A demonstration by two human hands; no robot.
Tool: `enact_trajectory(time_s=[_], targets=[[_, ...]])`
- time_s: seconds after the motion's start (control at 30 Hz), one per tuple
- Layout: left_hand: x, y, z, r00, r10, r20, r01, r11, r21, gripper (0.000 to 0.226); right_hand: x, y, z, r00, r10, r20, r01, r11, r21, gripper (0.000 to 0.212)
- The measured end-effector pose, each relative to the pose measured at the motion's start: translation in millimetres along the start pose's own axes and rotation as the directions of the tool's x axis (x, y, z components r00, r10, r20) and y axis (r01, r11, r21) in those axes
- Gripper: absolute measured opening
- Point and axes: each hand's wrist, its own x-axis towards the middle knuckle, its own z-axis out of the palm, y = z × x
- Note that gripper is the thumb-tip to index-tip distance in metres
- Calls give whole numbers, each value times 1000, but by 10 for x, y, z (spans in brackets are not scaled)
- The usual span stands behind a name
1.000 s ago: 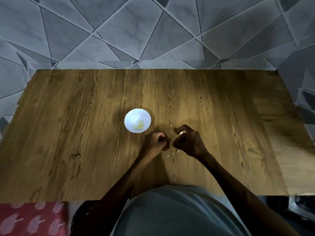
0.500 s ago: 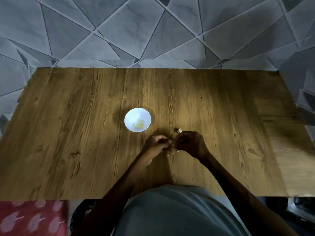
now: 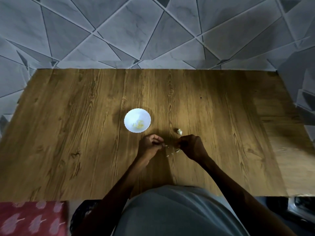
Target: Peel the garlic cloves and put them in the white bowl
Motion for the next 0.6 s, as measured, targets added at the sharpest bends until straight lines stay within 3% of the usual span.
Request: enact_trajectory(time_s=[0.27, 0.47, 0.6], targets=[[102, -100, -37, 970, 64, -233, -32, 989, 141, 13, -12, -66, 16, 996, 65, -61, -68, 997, -34, 21], [117, -128, 5, 951, 147, -272, -78, 965, 250, 8, -55, -42, 50, 994, -48, -94, 26, 973, -228, 20], [65, -121, 8, 941, 160, -299, -90, 967, 237, 3, -78, -63, 96, 985, -134, -109, 105, 965, -242, 19]])
